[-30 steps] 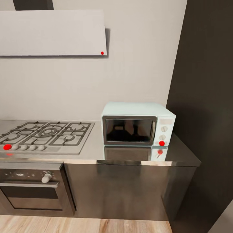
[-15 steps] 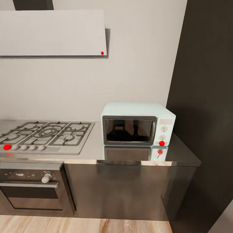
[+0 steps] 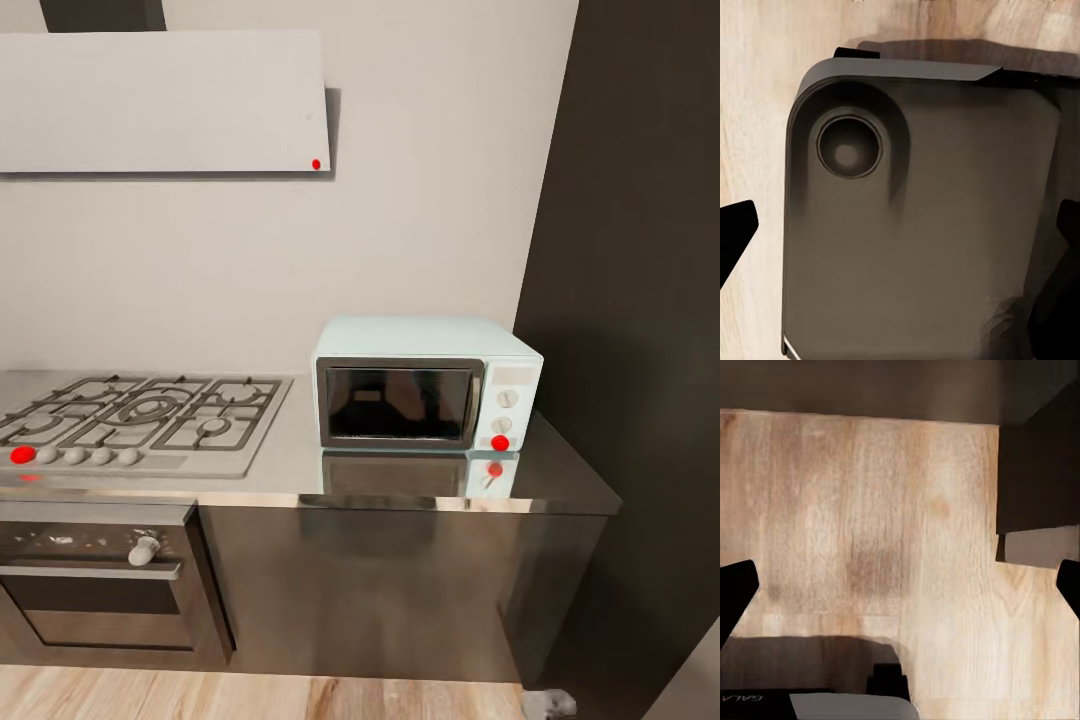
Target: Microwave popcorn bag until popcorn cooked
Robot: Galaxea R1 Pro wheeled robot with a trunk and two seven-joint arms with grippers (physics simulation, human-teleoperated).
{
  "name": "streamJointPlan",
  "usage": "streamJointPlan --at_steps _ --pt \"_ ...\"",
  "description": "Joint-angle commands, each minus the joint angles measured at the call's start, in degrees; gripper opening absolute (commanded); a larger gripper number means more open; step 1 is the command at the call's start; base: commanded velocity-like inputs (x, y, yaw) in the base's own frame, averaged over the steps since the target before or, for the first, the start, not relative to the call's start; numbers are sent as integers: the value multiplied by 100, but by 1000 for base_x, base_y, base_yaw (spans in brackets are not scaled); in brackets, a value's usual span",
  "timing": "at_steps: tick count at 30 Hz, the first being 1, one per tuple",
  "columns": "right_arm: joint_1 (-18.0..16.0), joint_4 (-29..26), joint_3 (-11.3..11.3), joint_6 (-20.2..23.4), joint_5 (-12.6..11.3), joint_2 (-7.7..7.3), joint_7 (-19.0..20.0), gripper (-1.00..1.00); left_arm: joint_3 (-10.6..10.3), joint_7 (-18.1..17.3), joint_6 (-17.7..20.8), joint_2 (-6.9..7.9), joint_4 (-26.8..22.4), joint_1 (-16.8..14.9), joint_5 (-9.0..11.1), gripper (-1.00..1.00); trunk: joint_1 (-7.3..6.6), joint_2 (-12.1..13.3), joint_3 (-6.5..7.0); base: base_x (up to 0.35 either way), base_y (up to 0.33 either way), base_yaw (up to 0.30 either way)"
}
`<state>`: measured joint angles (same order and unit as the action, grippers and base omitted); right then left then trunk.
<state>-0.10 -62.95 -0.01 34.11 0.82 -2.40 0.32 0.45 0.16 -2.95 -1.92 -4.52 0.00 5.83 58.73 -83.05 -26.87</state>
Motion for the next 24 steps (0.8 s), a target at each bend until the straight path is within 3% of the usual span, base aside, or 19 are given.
streamJointPlan --at_steps 1,3,6,9,17,24 --pt "1 -1180 -13 880 6 9 -6 100 -1 2 -11 -1 -2 0 61 100 0 -3 -6 0 0 0" --pt "1 -2039 -19 1288 6 14 -17 100 -1 2 -11 -1 2 0 59 100 0 -3 -6 0 0 0" --pt "-99 -2587 -42 1409 6 -11 -45 100 -1 2 -12 -5 1 0 59 100 0 -3 -6 0 0 0" --pt "-542 -2659 -46 1569 9 -29 -86 100 -1 2 -12 -2 3 0 59 100 0 -3 -6 0 0 0" --pt "-1885 -2678 -64 2560 9 -34 -116 100 -1 2 -12 -1 3 0 63 100 0 -3 -6 0 0 0" --pt "-3051 -2679 -85 2589 9 -22 -150 100 1 2 -12 -1 3 0 59 100 0 -3 -6 0 0 0"
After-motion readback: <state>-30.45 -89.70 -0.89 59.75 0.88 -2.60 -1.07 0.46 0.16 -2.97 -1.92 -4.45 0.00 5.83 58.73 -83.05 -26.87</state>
